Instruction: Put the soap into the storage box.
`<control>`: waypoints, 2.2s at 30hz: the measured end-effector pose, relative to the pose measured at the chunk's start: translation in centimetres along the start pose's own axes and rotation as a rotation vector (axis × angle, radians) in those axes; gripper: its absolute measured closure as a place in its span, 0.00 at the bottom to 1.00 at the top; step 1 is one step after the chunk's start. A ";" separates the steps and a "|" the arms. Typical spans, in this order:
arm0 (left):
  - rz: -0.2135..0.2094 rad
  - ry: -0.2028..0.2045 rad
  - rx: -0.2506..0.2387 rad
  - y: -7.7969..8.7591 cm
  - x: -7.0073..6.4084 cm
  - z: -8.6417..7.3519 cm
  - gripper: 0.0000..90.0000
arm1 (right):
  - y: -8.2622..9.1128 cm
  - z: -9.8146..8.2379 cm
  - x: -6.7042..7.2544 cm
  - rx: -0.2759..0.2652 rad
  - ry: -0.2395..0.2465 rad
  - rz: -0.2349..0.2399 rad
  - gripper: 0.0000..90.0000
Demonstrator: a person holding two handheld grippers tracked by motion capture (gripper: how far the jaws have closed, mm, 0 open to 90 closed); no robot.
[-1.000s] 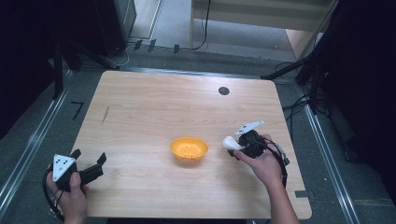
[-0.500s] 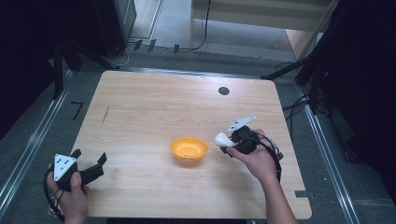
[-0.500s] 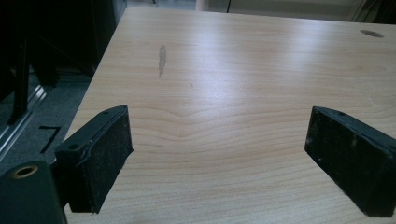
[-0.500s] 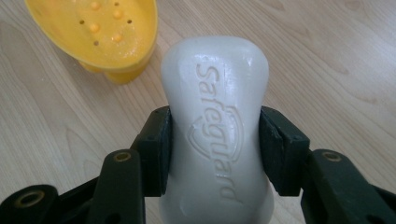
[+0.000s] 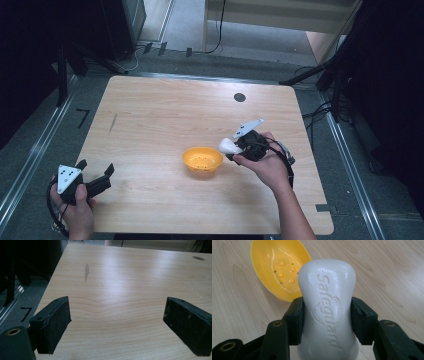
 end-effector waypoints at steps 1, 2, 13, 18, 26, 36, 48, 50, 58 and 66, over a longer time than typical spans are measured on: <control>0.000 -0.001 -0.001 0.0 0.0 0.0 0.09 | -0.1 0.3 0.1 0.000 0.011 -0.001 0.56; -0.001 -0.001 -0.001 0.0 0.0 0.0 0.09 | -0.1 0.5 0.3 0.004 0.017 0.002 0.56; -0.007 0.000 0.002 0.0 0.0 0.0 0.09 | -1.1 2.5 1.8 0.020 0.099 0.033 0.56; -0.009 0.004 0.001 0.0 0.0 0.0 0.09 | -1.4 3.6 2.4 0.026 0.156 0.040 0.56; -0.006 0.006 -0.001 0.0 0.0 0.0 0.09 | -1.5 4.9 2.9 0.031 0.235 0.059 0.56; -0.006 0.008 -0.001 0.0 0.0 0.0 0.09 | -3.2 5.7 4.0 0.069 0.316 0.091 0.56; -0.007 0.009 -0.003 0.0 0.1 0.0 0.09 | -4.6 5.9 4.5 0.123 0.351 0.095 0.56; -0.007 0.010 -0.004 0.0 0.0 0.0 0.09 | -4.6 5.9 4.4 0.125 0.351 0.095 0.56; -0.005 0.010 -0.001 0.0 0.1 0.0 0.09 | -4.3 6.3 4.2 0.086 0.285 0.144 0.46; -0.006 0.010 -0.002 0.0 0.1 0.0 0.09 | -2.9 5.6 3.3 0.007 0.180 0.154 0.35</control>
Point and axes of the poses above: each handheld gripper's, and its own axes: y roughly backward along the jaws, z roughly out of its top, x roughly to its left, the point moved 9 cm from there along -y, roughly forward along the jaws, and after that the axes turned 15 degrees about x, right-handed, at the moved point
